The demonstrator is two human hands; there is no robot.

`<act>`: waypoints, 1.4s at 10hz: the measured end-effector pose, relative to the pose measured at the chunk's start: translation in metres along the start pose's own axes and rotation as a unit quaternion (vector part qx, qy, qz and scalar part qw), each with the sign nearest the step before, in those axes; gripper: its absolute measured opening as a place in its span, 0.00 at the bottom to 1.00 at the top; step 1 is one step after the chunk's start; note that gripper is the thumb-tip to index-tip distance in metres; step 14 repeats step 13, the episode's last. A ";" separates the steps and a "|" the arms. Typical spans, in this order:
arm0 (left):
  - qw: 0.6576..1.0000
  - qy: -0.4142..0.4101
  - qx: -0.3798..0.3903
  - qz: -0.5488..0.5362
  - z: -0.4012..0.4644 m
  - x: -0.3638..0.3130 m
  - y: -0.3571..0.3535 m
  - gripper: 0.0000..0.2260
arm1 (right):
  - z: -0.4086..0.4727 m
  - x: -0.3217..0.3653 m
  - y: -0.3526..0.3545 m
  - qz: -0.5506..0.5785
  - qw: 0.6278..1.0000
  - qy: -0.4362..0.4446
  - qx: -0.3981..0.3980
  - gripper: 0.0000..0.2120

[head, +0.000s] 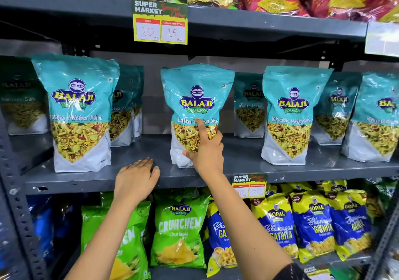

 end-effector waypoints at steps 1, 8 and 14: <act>1.000 -0.002 0.002 0.000 0.000 0.000 0.000 0.25 | -0.003 0.001 0.002 0.001 1.000 -0.002 0.002 0.42; 1.000 -0.004 0.004 -0.007 0.005 0.001 0.001 0.36 | -0.004 0.004 0.002 -0.012 1.000 0.007 -0.001 0.44; 0.999 0.009 0.022 -0.025 0.001 -0.006 0.005 0.34 | -0.045 -0.045 -0.010 -0.119 0.992 -0.046 -0.016 0.52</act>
Point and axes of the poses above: each hand's wrist, its own z-axis towards the middle knuckle, its own y-axis out of the back of the hand, x = y × z, the point moved 7 cm from there along z, towards the middle knuckle, and after that the axes turned 2 degrees about z, right-handed, at the moved point
